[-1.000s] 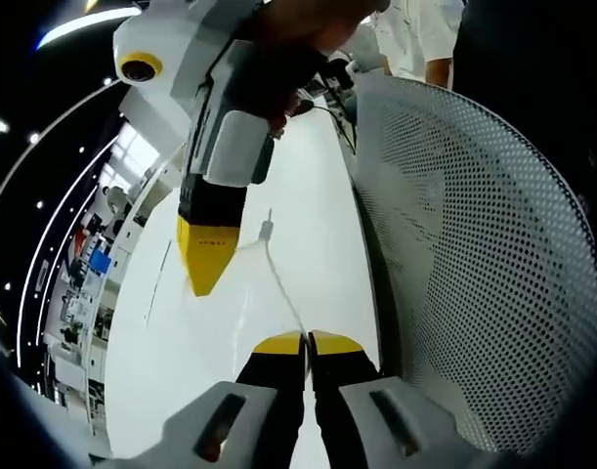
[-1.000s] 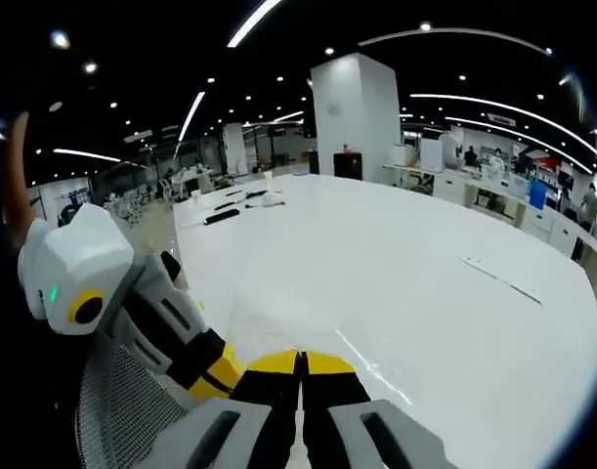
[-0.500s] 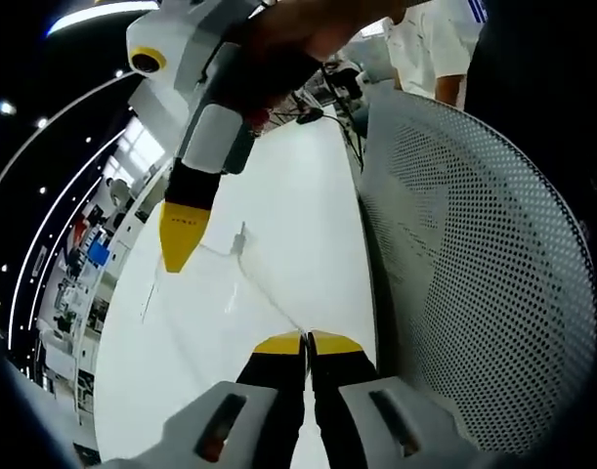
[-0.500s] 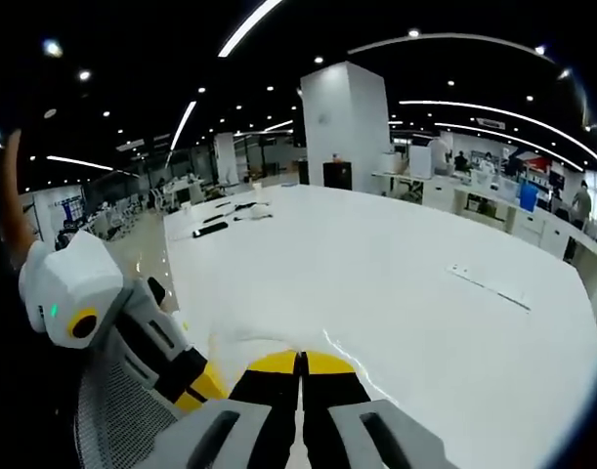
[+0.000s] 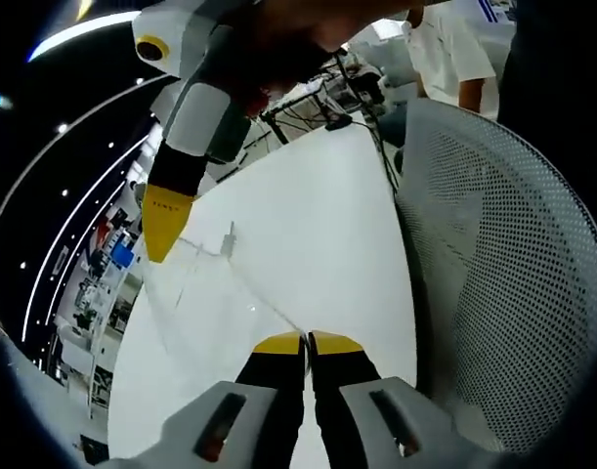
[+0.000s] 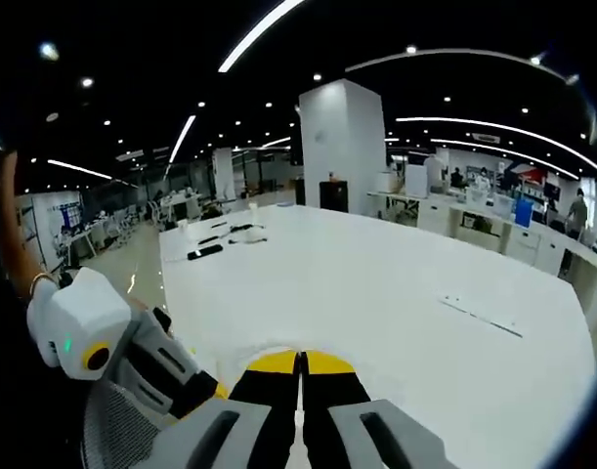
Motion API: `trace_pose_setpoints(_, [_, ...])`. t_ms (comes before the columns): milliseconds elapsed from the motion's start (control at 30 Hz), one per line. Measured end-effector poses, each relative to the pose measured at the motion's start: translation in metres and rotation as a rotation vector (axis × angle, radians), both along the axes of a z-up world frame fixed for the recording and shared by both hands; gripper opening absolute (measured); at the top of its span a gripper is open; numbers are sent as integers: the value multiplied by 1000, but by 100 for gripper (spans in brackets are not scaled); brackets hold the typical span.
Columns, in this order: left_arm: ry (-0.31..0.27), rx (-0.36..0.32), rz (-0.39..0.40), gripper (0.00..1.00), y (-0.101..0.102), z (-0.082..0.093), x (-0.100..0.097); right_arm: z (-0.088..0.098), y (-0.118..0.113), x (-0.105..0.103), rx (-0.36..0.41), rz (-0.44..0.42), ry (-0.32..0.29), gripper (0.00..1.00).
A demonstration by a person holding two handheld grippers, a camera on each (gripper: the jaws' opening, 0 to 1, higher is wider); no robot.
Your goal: Open the resealable bag by pulling the two sides of the seal apart until the entire bag opening is separated and visibly accessible.
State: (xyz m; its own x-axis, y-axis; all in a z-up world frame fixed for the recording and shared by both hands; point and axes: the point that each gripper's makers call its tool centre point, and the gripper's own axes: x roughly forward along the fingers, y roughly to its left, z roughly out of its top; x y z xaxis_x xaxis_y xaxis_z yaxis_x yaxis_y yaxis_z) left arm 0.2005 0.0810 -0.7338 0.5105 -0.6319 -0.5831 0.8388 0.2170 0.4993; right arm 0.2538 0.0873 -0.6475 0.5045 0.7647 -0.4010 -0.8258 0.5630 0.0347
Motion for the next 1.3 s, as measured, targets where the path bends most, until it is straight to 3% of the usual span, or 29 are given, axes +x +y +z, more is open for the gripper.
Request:
trace_pose_setpoints(200, [6, -10, 27, 0, 0, -3, 9, -6, -3, 7, -34, 1, -23, 0])
trace_pose_setpoints(467, [82, 28, -10, 0, -6, -22, -8, -38, -8, -4, -54, 2, 54, 0])
trace_pose_setpoints(700, [151, 56, -1, 0, -3, -42, -21, -78, -10, -22, -100, 0, 128, 0])
trace_pose_setpoints(967, [154, -36, 68, 3, -1, -29, -17, -104, -6, -32, -136, 1, 156, 0])
trace_pose_setpoints(1067, [201, -125, 107, 11, -2, -24, -18, -111, -5, -30, -155, -5, 152, 0])
trace_pose_setpoints(1200, [188, -135, 143, 18, 9, -18, -16, -119, -5, -27, -184, 7, 146, 0])
trace_pose_setpoints(1300, [227, -200, 205, 20, 15, -12, -15, -127, -7, -25, -214, 16, 142, 0])
